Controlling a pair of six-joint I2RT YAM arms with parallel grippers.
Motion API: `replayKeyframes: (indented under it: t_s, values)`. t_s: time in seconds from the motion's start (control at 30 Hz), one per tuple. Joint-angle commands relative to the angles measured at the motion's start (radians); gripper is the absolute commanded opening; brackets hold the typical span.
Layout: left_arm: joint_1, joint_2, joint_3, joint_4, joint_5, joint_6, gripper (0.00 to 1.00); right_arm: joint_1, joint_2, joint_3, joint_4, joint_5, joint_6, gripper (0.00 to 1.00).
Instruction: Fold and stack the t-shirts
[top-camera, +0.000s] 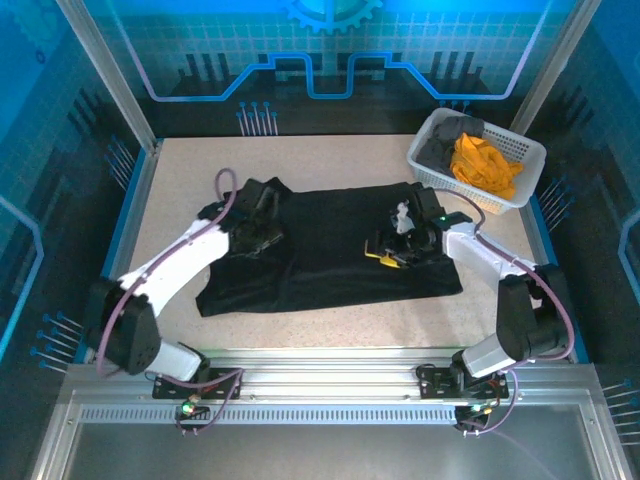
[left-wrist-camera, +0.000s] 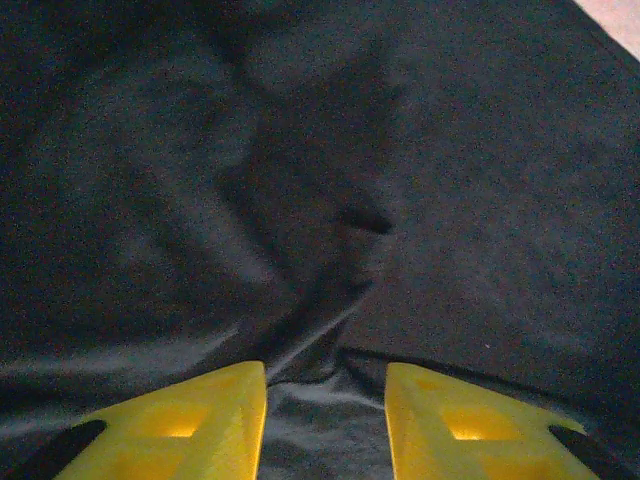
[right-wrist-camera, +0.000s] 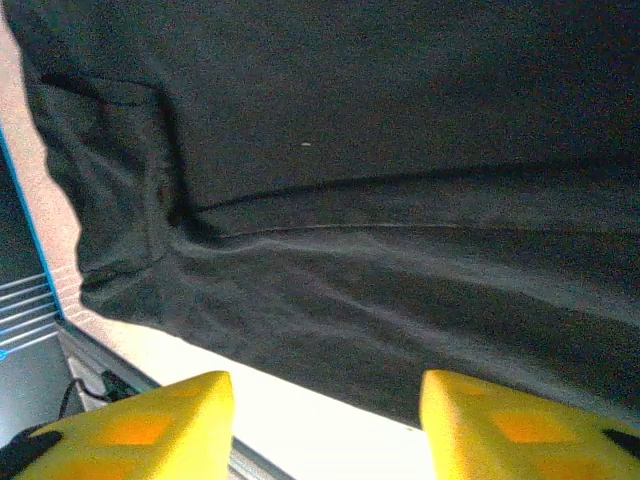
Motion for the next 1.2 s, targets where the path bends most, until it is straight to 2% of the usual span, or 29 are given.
replayKeyframes:
  t_s: [0.0, 0.17, 0.33, 0.47, 0.67, 0.93, 1.03, 1.17]
  values:
    - [0.06, -0.029, -0.155, 0.027, 0.089, -0.127, 0.31, -0.033, -0.017, -0.043, -0.018, 0.022, 0.019, 0.44]
    - [0.128, 0.018, -0.242, 0.145, 0.144, -0.219, 0.28, -0.047, 0.027, -0.038, -0.089, 0.084, -0.023, 0.29]
    - [0.204, 0.144, -0.285, 0.194, 0.151, -0.31, 0.29, -0.037, 0.097, -0.012, -0.148, 0.159, -0.066, 0.29]
    - [0.268, 0.134, -0.343, 0.173, 0.128, -0.372, 0.29, -0.007, 0.186, 0.027, -0.202, 0.187, -0.103, 0.3]
    - [0.367, 0.061, -0.36, 0.081, 0.087, -0.302, 0.3, 0.132, 0.29, 0.102, -0.273, 0.217, -0.132, 0.34]
    - [0.511, -0.032, -0.427, 0.029, 0.097, -0.221, 0.32, 0.307, 0.405, 0.157, -0.342, 0.148, -0.108, 0.35]
    - [0.535, -0.059, -0.411, 0.032, 0.104, -0.173, 0.36, 0.33, 0.378, 0.154, -0.324, 0.142, -0.096, 0.36]
    - [0.519, -0.067, -0.245, -0.016, 0.05, -0.084, 0.44, 0.312, 0.269, 0.174, -0.264, 0.156, -0.092, 0.42]
